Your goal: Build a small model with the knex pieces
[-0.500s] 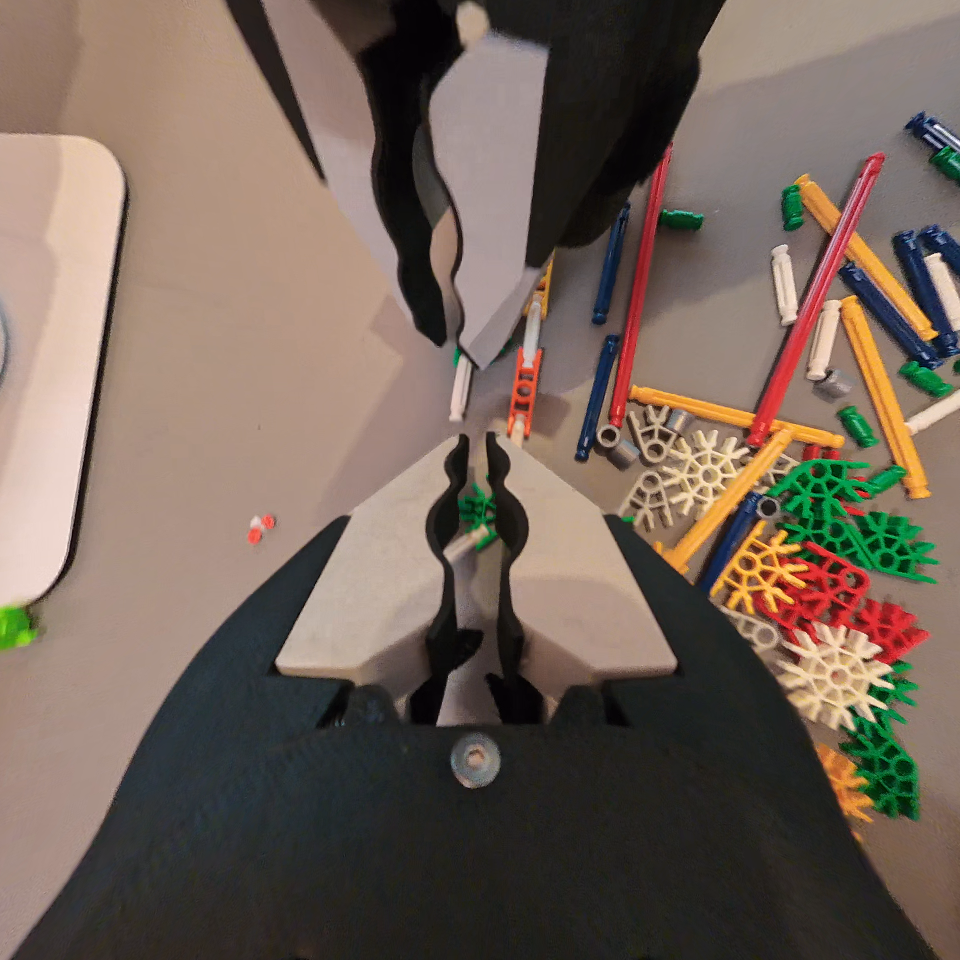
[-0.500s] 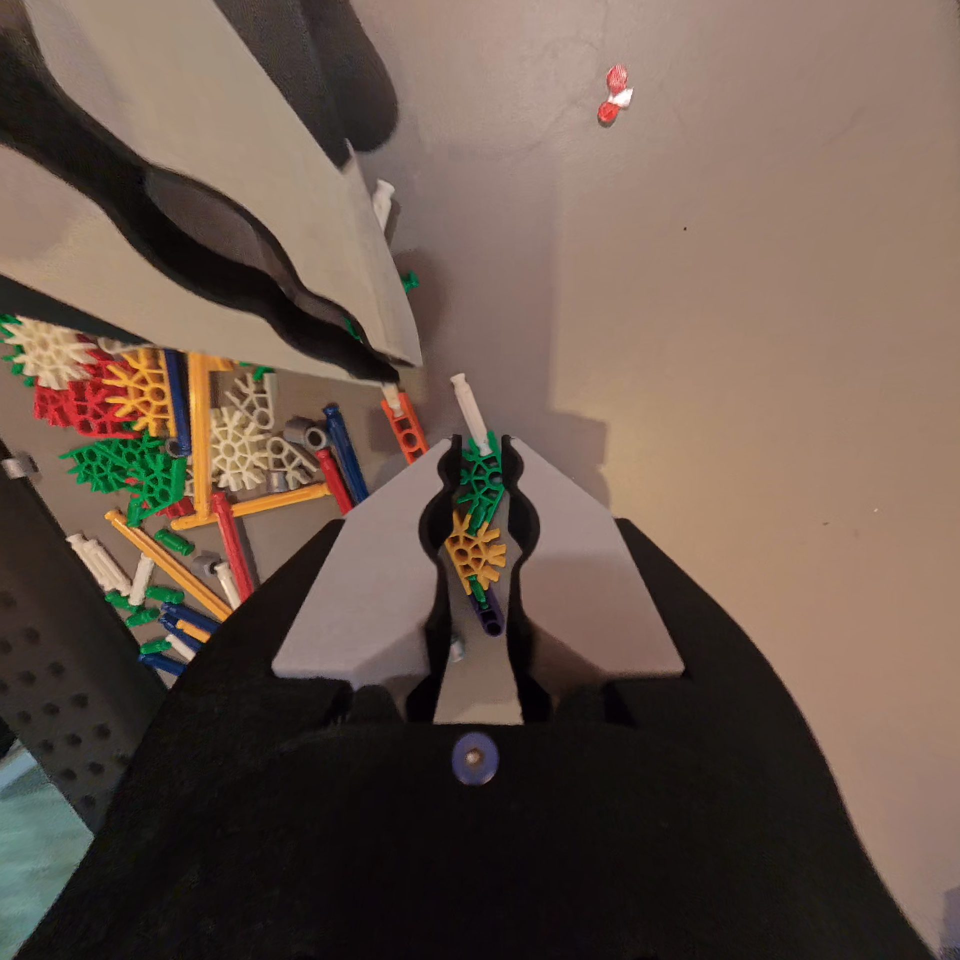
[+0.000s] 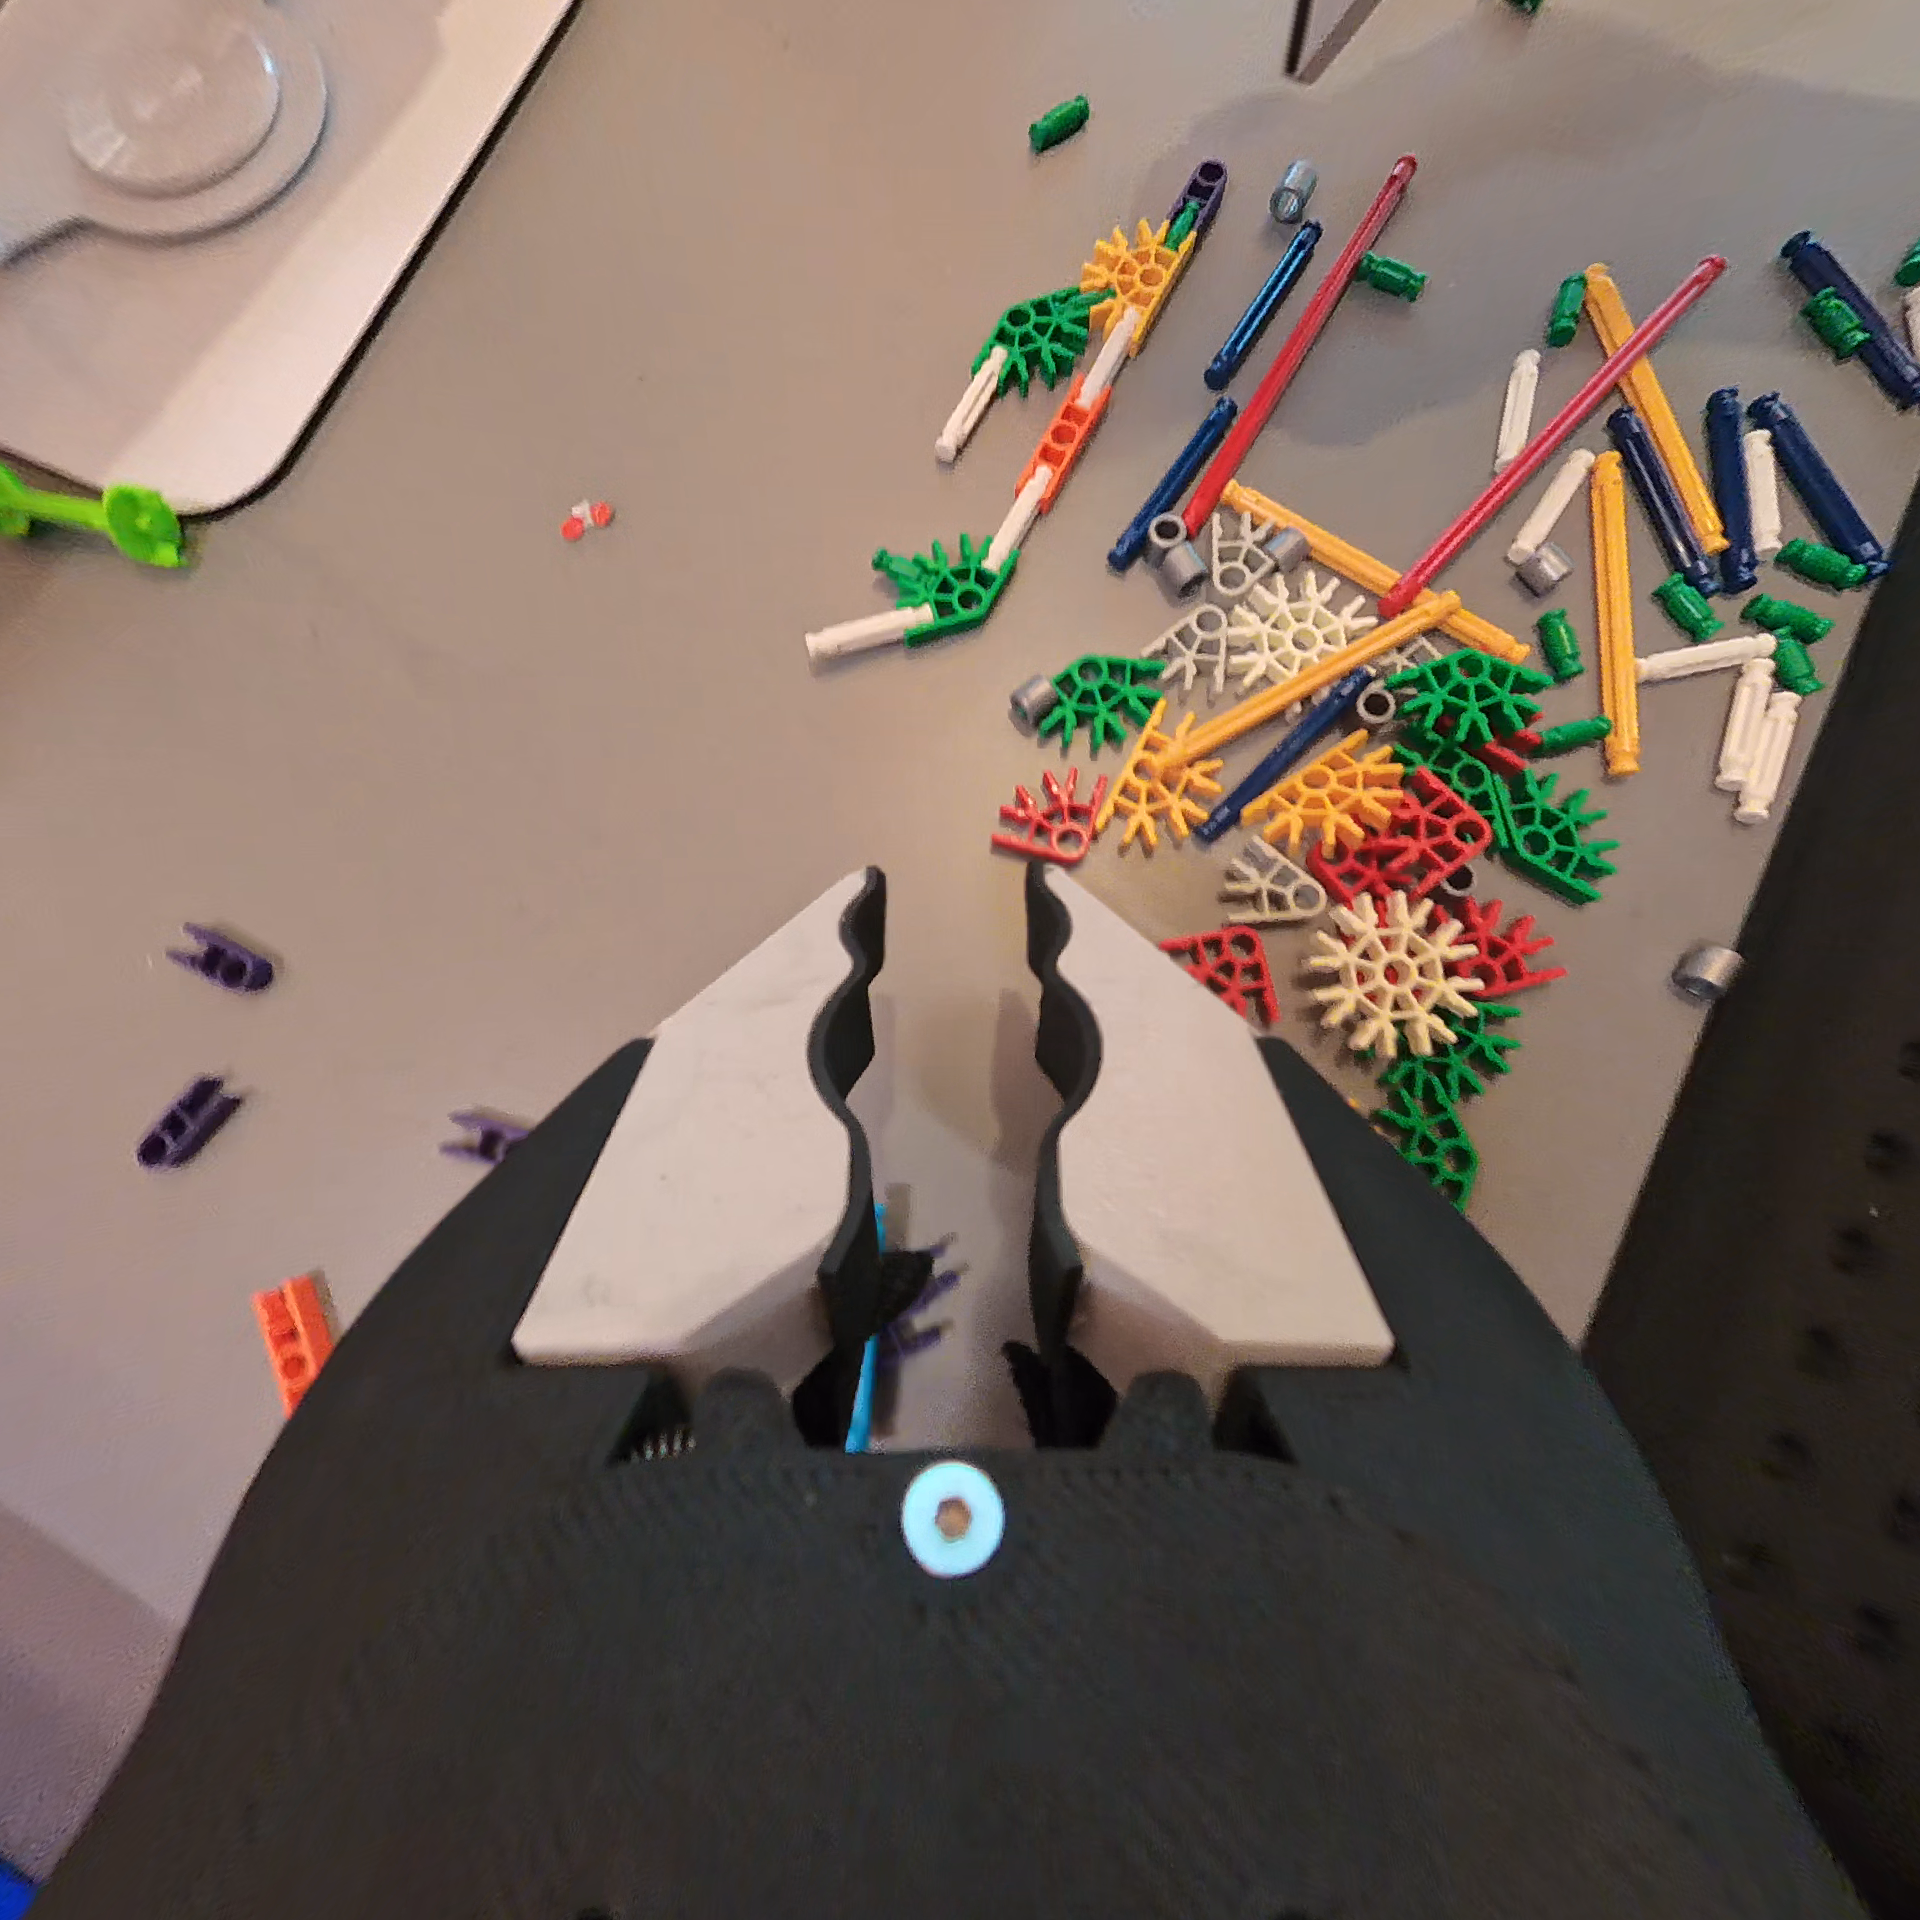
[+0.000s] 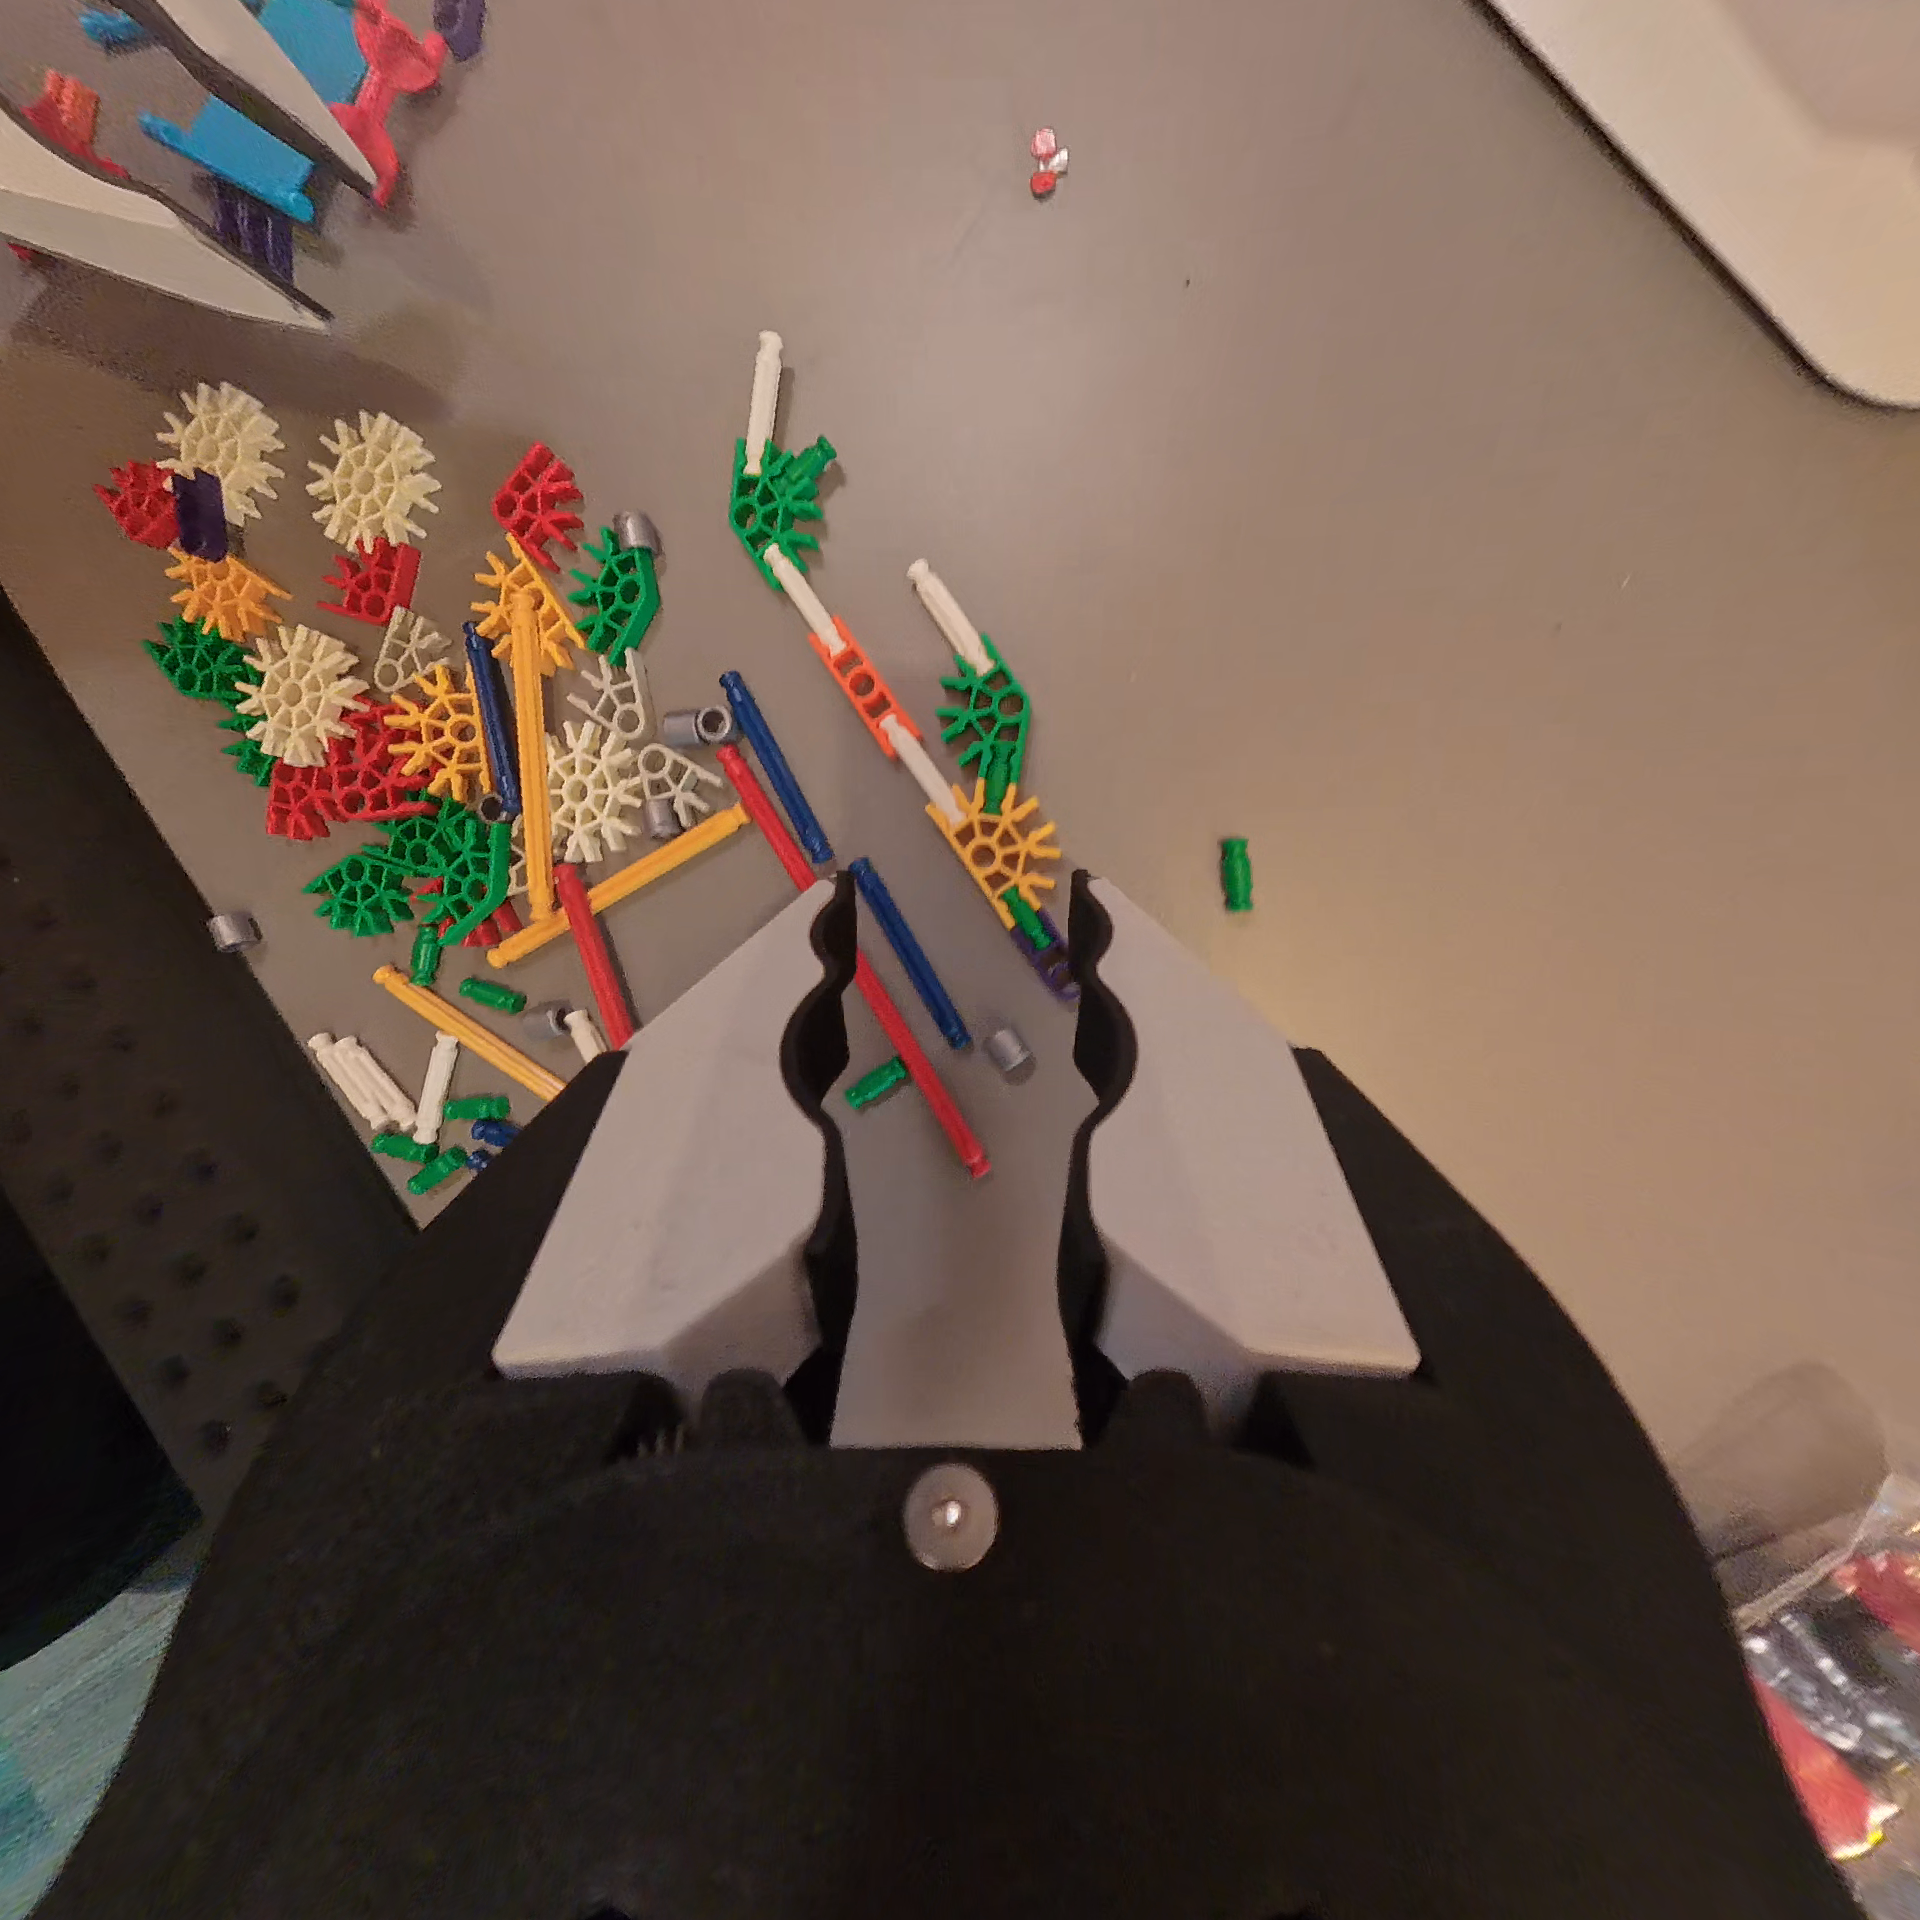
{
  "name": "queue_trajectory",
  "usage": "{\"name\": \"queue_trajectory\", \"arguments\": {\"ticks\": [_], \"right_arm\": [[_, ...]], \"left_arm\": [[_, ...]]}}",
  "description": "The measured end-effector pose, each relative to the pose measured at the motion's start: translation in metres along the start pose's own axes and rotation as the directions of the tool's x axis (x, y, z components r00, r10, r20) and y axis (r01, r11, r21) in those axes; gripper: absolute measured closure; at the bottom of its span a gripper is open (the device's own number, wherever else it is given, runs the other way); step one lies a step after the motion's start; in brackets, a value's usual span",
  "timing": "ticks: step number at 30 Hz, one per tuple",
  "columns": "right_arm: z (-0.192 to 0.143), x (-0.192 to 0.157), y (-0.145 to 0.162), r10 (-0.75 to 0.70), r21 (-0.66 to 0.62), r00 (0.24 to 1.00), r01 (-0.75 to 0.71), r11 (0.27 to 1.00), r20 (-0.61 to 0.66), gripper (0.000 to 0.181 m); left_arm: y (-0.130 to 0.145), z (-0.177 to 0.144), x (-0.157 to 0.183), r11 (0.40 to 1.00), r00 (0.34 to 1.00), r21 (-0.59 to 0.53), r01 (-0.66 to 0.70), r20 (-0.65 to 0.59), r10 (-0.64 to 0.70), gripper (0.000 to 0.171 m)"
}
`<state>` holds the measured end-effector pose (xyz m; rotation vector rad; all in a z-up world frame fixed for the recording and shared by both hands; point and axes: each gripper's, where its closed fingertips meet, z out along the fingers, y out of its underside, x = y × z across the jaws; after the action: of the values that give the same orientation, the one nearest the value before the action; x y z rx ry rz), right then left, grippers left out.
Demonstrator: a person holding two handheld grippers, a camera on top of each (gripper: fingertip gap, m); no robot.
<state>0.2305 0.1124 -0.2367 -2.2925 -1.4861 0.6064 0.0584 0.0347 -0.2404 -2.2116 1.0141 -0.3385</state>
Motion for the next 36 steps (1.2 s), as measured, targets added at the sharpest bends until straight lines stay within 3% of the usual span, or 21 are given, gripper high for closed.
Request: {"name": "queue_trajectory", "arguments": {"ticks": [9,19,20,22,28,36], "right_arm": [[0.02,0.002,0.025,-0.008,-0.024,0.994,0.005,1.0,-0.106,0.131],[0.054,0.005,0.012,-0.067,-0.064,0.99,0.059,0.996,-0.125,0.142],[0.055,0.005,0.01,-0.071,-0.057,0.99,0.065,0.996,-0.123,0.153],[0.055,0.005,0.009,-0.07,-0.06,0.99,0.063,0.996,-0.12,0.155],[0.057,0.006,0.002,-0.084,-0.042,0.988,0.079,0.996,-0.132,0.157],[0.046,0.019,-0.029,-0.107,0.026,0.982,0.113,0.993,-0.158,0.157]], "left_arm": [[0.018,-0.018,0.036,0.997,0.999,0.06,0.052,0.006,-0.053,0.139],[0.024,-0.027,0.057,0.992,0.998,0.102,0.069,-0.003,-0.069,0.139],[0.026,-0.028,0.058,0.992,0.998,0.104,0.067,0.002,-0.067,0.139],[0.03,-0.029,0.062,0.992,0.997,0.098,0.077,-0.003,-0.077,0.138],[0.034,-0.029,0.069,0.987,0.995,0.128,0.097,0.005,-0.098,0.138],[0.04,-0.019,0.08,0.976,0.988,0.167,0.141,0.045,-0.15,0.136]]}}
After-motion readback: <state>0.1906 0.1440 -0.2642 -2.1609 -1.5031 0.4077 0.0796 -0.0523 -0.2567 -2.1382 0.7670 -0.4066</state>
